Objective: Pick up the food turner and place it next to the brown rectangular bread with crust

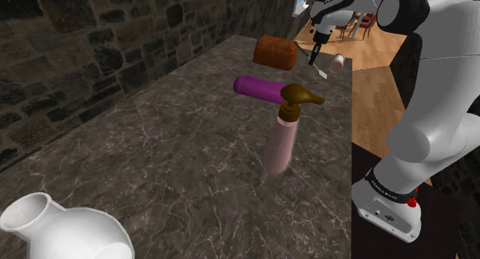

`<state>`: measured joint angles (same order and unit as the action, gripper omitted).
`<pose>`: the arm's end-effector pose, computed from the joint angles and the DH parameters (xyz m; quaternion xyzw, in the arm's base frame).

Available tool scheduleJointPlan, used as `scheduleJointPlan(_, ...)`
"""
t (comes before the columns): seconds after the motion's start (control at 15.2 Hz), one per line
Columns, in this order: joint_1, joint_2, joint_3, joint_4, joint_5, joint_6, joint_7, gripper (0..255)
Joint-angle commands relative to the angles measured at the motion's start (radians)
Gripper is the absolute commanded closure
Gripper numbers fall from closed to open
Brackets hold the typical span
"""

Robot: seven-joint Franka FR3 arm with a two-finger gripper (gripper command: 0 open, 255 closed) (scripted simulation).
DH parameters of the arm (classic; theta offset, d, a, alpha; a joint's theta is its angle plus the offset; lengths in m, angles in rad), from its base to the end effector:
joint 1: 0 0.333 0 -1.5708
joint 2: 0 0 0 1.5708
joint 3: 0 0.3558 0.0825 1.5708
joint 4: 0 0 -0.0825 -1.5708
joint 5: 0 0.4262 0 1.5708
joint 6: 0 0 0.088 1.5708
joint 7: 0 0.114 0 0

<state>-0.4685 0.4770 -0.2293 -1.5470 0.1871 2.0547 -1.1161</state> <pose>0.5954 -0.4519 0.3950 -0.9829 -0.1798 -0.0388 0.0019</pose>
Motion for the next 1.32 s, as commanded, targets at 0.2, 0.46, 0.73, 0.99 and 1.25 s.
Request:
scheduleJointPlan(0.2, -0.004, 0.03, 0.002, -0.04, 0.007, 0.054, -0.009, 255)
scheduleJointPlan(0.46, -0.004, 0.03, 0.002, -0.04, 0.007, 0.054, -0.009, 255)
scheduleJointPlan(0.73, -0.004, 0.03, 0.002, -0.04, 0.007, 0.054, -0.009, 255)
scheduleJointPlan(0.99, -0.006, 0.028, 0.002, -0.044, 0.007, 0.056, -0.012, 0)
scheduleJointPlan(1.25, -0.004, 0.002, -0.003, -0.014, -0.002, 0.001, -0.003, 0)
